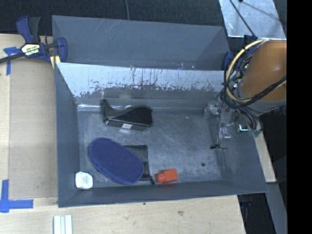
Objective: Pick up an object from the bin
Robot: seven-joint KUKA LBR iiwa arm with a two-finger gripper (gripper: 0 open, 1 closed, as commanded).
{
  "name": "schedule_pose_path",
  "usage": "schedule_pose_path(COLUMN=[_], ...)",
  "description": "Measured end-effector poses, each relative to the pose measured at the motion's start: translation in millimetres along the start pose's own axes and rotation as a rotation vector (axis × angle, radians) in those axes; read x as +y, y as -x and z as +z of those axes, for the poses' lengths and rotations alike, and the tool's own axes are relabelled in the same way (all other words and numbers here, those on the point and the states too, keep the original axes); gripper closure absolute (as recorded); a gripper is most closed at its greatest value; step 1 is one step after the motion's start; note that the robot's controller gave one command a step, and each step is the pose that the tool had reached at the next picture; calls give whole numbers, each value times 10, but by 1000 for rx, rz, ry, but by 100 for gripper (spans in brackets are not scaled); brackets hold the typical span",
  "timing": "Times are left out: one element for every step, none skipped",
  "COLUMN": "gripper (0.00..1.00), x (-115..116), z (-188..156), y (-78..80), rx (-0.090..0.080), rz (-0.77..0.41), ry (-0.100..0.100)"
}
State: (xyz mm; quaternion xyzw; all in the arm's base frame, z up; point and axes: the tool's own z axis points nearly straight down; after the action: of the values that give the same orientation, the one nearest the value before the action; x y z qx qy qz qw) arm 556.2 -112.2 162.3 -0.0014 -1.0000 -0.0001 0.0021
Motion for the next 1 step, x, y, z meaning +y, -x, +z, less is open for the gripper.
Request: schedule_pose_path(gripper=[0], x=[1065], z=[957], y=[-506], rx=[0], rz=[-131], ry=[4])
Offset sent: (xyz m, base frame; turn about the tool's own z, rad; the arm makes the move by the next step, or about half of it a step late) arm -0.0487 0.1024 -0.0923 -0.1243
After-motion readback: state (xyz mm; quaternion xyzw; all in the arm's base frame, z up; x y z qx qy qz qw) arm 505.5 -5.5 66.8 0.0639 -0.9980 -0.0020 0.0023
